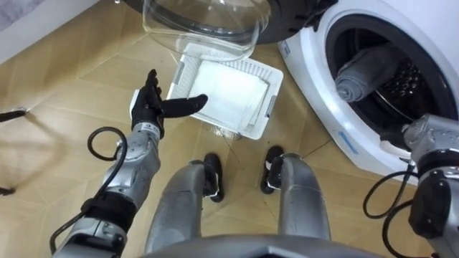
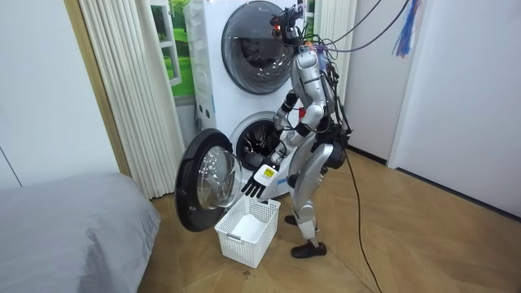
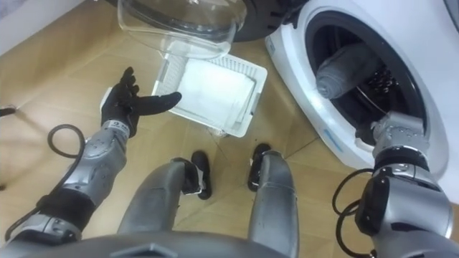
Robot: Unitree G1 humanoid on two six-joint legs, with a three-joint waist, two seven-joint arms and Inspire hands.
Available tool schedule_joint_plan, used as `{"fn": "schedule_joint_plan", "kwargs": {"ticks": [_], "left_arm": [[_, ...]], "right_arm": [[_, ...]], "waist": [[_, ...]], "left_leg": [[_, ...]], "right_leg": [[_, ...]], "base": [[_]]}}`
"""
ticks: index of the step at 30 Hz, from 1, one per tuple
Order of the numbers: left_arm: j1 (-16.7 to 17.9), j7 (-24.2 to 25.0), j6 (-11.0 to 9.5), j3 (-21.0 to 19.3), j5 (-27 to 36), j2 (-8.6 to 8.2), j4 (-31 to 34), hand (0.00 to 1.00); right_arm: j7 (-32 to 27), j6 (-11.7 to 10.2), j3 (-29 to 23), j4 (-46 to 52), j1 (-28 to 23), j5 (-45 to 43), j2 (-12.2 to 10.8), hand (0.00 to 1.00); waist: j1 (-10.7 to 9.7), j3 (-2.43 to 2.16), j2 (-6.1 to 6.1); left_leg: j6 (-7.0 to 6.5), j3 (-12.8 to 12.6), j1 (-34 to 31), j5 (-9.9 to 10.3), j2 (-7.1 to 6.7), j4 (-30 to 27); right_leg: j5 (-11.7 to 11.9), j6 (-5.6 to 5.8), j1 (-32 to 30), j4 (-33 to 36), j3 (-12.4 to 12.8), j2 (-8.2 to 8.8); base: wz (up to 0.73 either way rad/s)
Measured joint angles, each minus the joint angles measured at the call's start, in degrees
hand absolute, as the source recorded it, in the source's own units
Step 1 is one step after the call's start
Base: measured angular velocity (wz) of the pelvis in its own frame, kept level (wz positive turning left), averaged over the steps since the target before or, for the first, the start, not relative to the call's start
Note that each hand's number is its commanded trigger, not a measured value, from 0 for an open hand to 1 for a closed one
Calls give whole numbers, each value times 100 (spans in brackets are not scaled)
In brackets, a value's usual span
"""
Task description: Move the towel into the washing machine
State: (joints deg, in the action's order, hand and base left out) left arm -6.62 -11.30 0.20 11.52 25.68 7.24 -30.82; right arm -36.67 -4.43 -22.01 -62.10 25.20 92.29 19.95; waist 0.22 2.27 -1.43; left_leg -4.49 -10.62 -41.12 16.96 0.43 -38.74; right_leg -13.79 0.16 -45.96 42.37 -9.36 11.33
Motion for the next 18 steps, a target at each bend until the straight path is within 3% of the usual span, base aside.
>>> {"fn": "schedule_joint_plan", "kwargs": {"ticks": [13,18], "left_arm": [[-13,79,0,5,-23,-77,-79,0],[70,82,-5,40,-89,-126,-373,0]], "right_arm": [[202,-69,121,-1,-137,121,-23,0],[496,-145,254,-6,-375,211,-235,0]], "waist": [[12,1,0],[15,1,4]], "left_leg": [[2,-15,258,-1,-3,168],[51,1,613,-36,20,423]], "right_leg": [[-1,19,255,-161,-21,-19],[29,39,637,-430,-64,-100]], "base": [[0],[0]]}}
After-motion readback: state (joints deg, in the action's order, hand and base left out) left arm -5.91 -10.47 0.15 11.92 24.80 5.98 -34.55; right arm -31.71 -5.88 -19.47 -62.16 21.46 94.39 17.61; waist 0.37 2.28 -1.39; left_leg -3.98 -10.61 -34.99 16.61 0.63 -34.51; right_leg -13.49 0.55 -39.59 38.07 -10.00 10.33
